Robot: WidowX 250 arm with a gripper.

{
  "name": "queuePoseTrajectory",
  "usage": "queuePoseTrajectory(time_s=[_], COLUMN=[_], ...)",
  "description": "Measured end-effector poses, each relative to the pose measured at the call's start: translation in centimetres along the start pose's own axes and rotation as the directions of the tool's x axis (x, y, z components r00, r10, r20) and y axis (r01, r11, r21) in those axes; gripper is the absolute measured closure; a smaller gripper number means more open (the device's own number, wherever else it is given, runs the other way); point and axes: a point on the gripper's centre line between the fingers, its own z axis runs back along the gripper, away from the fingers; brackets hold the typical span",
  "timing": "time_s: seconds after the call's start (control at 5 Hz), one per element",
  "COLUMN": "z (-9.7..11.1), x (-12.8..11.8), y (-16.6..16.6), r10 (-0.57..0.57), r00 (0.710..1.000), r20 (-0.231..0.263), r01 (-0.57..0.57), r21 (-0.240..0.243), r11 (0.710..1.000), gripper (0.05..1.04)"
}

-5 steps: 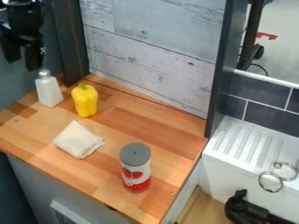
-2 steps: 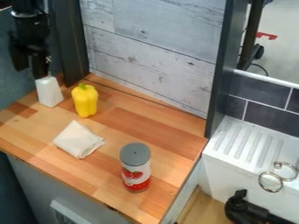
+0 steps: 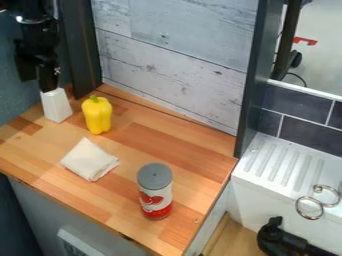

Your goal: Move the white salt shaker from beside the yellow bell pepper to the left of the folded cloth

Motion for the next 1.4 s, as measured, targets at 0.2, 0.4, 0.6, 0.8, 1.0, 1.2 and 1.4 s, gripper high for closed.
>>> queuePoseTrajectory(time_s=[0.2,0.4,0.6,0.8,1.0,1.2,1.4], z=[-0.5,-0.8,-1.7,-1.5,-1.5,-1.6,0.8], x=[0.5,0.9,1.3,1.5,1.7,1.3,-1.3], y=[0.3,0.3,0.0,0.0,-0.2,-0.7,-1.9], r10=[-0.013,-0.010,0.000,0.010,0.013,0.034,0.098], r00=[1.000,1.000,1.000,0.999,0.999,0.999,0.995], r20=[0.014,0.027,0.020,0.037,0.049,0.024,-0.019], r01=[0.013,0.010,0.000,-0.009,-0.011,-0.033,-0.099], r21=[0.005,0.007,-0.029,-0.029,-0.046,-0.065,-0.063], r11=[1.000,1.000,1.000,1.000,0.999,0.997,0.993], gripper=[0.083,0.121,0.355,0.565,0.569,0.569,0.569])
